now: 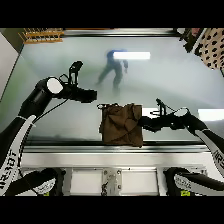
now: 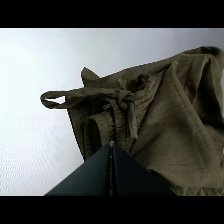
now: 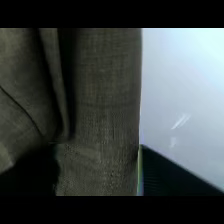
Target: Fold the clothes and pants, and hang the long-sleeved shirts on hangers.
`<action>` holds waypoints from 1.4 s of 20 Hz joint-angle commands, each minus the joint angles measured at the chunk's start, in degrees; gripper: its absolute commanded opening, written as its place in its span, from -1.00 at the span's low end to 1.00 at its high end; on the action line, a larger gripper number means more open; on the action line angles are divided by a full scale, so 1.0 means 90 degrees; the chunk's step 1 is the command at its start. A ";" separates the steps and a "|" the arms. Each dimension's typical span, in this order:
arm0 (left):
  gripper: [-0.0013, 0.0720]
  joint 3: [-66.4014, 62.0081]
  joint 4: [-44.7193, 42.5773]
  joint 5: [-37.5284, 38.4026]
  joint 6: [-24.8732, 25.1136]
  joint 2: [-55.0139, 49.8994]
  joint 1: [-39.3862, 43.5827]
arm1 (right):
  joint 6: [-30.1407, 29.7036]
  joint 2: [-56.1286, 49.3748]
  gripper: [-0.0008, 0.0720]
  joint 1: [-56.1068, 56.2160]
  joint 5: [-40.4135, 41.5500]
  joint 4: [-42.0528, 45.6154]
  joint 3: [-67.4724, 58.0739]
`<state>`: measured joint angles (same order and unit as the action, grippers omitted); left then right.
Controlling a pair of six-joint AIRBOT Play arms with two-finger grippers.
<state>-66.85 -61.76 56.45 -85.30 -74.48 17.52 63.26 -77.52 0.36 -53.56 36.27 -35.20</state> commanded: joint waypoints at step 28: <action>-0.95 0.0007 0.0002 0.0073 -0.0070 0.0002 0.0007 | 0.2747 -0.0160 -0.93 -0.6751 -0.1957 0.3932 -0.4308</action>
<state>-66.78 -61.78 56.77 -85.86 -74.48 17.54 87.68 -78.61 -47.64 -70.02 73.38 -77.58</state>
